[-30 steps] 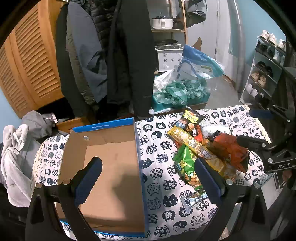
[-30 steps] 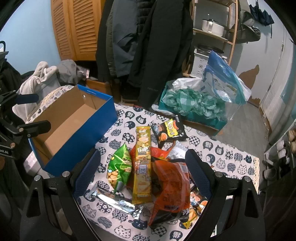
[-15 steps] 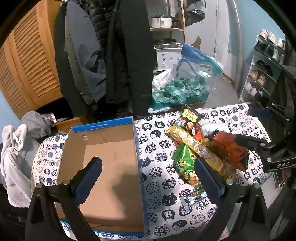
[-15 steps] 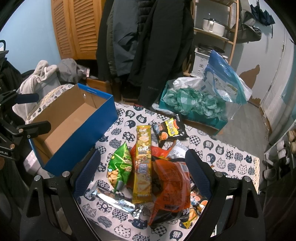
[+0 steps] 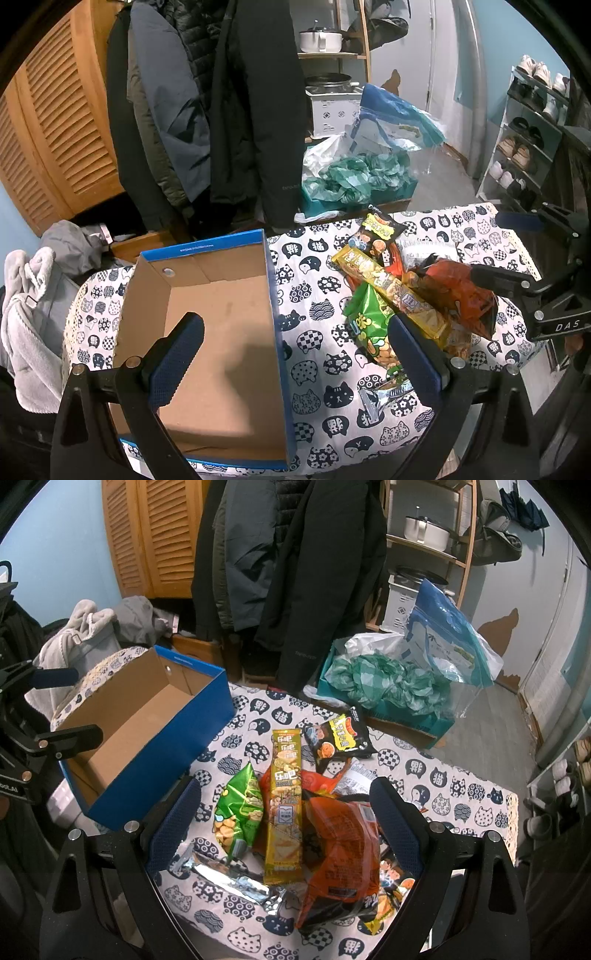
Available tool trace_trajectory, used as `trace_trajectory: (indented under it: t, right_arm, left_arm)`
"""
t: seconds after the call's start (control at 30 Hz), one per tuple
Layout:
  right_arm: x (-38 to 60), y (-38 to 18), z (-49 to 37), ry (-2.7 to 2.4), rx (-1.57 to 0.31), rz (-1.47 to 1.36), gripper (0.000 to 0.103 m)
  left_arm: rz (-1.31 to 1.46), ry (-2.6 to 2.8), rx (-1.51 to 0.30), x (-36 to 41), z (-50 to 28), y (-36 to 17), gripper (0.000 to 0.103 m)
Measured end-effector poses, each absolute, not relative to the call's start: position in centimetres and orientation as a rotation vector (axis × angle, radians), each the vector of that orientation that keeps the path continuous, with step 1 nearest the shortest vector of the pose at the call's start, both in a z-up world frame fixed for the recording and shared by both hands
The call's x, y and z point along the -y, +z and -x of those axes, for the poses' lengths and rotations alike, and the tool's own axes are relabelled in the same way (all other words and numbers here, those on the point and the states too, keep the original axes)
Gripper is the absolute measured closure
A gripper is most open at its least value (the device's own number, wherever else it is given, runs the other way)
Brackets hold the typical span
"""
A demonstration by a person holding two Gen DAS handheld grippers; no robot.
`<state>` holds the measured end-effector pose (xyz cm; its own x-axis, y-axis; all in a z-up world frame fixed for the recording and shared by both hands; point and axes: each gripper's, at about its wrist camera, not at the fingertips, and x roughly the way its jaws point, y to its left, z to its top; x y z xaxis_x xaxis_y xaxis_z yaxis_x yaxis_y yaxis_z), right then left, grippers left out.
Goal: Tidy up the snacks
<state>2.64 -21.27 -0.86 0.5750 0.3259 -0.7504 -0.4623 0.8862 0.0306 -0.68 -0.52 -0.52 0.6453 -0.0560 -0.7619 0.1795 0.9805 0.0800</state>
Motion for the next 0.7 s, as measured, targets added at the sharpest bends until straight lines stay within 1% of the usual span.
trace_trajectory:
  t: [0.47, 0.7]
  right_arm:
    - [21.4, -1.1, -2.5, 0.458, -0.845, 0.179, 0.012]
    - [22.6, -1.5, -2.9, 0.442, -0.864, 0.179, 0.012]
  left_arm:
    - [-0.153, -0.137, -0.864, 0.7, 1.1, -1.0, 0.002]
    - [-0.145, -0.156, -0.920, 1.3, 1.3, -3.0, 0.002]
